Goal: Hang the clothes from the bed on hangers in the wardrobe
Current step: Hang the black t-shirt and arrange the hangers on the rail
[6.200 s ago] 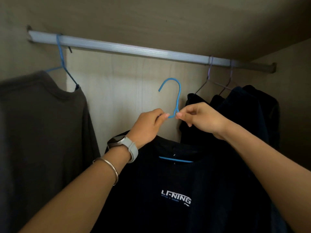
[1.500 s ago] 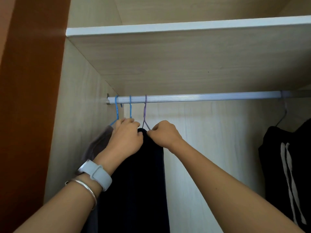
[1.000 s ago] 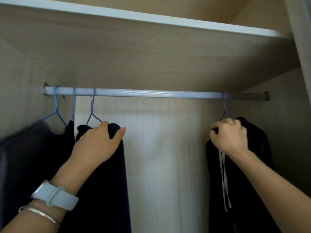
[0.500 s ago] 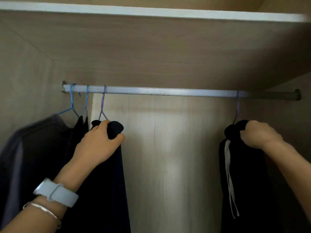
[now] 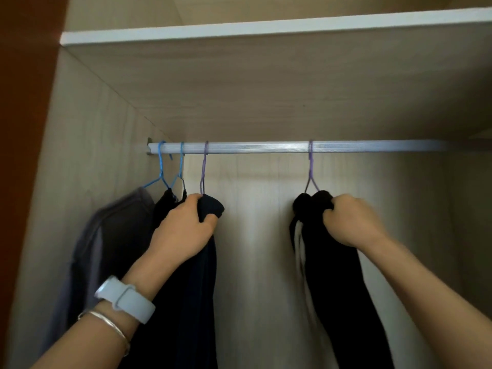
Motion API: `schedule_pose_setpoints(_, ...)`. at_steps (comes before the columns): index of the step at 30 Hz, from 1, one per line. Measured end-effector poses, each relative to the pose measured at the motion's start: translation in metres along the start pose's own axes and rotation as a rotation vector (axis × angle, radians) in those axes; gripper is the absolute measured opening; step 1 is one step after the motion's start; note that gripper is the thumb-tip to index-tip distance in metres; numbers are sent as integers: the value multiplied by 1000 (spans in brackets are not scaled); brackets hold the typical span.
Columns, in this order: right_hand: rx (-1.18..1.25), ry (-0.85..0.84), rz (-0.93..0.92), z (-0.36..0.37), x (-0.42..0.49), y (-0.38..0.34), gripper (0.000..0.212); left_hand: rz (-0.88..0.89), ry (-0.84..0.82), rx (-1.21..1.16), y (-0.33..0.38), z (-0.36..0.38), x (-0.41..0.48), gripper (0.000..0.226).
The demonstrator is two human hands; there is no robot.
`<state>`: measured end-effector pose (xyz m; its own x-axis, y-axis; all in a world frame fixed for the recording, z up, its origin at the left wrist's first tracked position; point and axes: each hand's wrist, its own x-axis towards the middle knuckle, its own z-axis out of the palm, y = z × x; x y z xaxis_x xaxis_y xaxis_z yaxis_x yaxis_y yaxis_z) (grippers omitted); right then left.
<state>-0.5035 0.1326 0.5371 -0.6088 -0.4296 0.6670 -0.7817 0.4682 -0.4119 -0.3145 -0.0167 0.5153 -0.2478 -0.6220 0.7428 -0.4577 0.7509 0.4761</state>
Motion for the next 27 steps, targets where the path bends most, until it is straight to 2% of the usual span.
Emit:
schedule_pose_setpoints(6,7,-59,-62,22,-18,-64,4,45,-43,-35,-11,-5,3,51)
schedule_pose_setpoints(11,-12,-69,-107,35,-24,-97,23,73,-92,-50,-20,-9,5,52)
schedule_pose_setpoints(23,-272,13,-207,45,-30,-138,23,91,-117,-84,-18,-15,8,43)
schedule_pose_setpoints(25,-197,15,-164,46,-28,-133,20,86,-115,-89,-19,-14,8,45)
schedule_pose_setpoints(27,7,-33,-83,50,-25,-124,11,75,-120,-91,-20,-12,8,45)
